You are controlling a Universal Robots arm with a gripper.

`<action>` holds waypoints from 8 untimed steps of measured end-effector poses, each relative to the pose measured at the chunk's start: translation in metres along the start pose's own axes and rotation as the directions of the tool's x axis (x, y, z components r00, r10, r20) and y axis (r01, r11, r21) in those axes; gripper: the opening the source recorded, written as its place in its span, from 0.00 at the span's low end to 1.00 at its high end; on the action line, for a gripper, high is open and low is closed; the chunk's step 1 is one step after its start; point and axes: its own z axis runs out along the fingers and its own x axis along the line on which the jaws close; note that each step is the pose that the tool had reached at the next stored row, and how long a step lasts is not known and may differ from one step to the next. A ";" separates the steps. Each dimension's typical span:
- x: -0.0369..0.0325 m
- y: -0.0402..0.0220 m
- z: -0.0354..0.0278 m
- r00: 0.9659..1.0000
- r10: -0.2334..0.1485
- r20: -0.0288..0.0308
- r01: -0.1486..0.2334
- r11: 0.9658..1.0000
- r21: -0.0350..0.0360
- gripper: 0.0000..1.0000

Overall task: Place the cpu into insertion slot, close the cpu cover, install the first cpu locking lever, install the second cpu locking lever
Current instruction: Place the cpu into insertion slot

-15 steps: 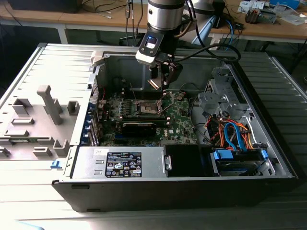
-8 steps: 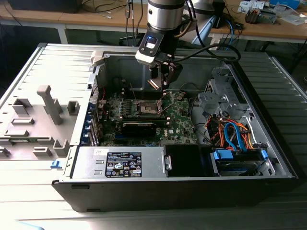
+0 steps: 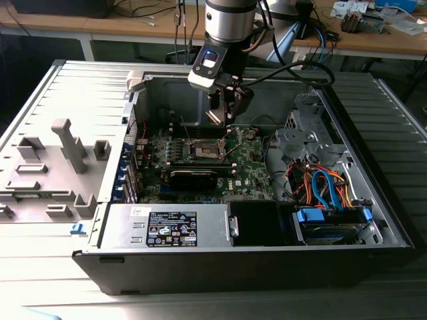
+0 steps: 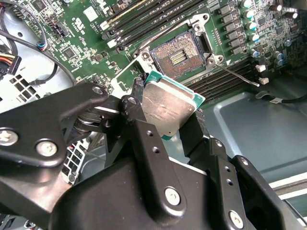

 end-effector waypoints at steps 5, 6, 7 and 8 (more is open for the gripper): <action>0.0000 0.0000 0.0000 1.000 0.004 0.000 -0.004 1.000 0.000 0.55; 0.0000 0.0000 0.0001 1.000 0.005 0.000 -0.005 1.000 0.000 0.55; 0.0000 0.0000 0.0001 1.000 0.006 0.000 -0.006 1.000 0.000 0.55; 0.0000 0.0000 0.0001 1.000 0.007 0.000 -0.007 1.000 0.000 0.55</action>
